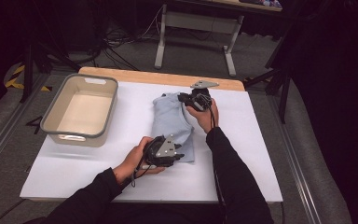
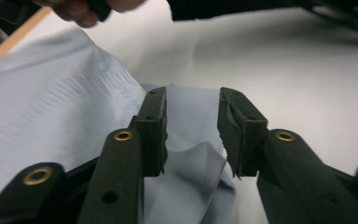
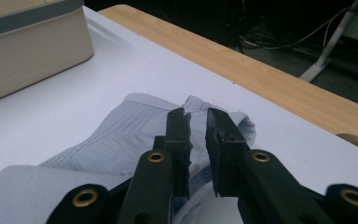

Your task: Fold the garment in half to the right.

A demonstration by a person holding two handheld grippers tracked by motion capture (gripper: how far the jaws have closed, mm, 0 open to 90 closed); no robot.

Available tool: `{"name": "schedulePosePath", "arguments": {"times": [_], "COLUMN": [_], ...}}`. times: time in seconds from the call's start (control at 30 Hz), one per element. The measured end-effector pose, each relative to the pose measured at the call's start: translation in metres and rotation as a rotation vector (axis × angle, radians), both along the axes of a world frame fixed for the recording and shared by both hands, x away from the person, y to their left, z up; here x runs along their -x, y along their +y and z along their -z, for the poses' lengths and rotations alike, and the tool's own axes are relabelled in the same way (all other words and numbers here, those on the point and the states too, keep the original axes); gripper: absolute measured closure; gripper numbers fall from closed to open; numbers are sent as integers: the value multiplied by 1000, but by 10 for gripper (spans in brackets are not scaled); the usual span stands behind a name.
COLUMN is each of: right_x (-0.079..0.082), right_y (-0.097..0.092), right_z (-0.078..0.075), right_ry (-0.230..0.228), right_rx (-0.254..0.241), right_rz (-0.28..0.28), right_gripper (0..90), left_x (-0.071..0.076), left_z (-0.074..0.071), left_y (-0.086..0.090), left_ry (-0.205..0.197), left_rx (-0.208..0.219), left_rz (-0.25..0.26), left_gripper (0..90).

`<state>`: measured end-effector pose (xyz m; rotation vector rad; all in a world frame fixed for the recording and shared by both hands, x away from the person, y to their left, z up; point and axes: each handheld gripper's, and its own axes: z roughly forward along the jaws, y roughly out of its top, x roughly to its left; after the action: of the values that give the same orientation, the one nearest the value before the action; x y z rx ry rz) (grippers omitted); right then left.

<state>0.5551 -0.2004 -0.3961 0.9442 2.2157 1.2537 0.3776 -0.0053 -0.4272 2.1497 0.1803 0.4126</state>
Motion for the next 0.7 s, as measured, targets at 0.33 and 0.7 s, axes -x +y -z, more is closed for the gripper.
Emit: {"name": "schedulePosePath", "arguments": {"times": [0.33, 0.7], "right_x": [48, 93], "right_y": [-16, -29], "right_z": [-6, 0], "right_ry": [-72, -66], "right_rx": [28, 43], "right_rz": [-71, -131], "right_gripper": [775, 693], "left_x": [7, 7], "left_z": [-17, 4], "left_y": [37, 68], "left_ry": [-57, -35], "left_rx": [64, -30], "left_rz": [-55, -123], "left_gripper": [445, 333]}}
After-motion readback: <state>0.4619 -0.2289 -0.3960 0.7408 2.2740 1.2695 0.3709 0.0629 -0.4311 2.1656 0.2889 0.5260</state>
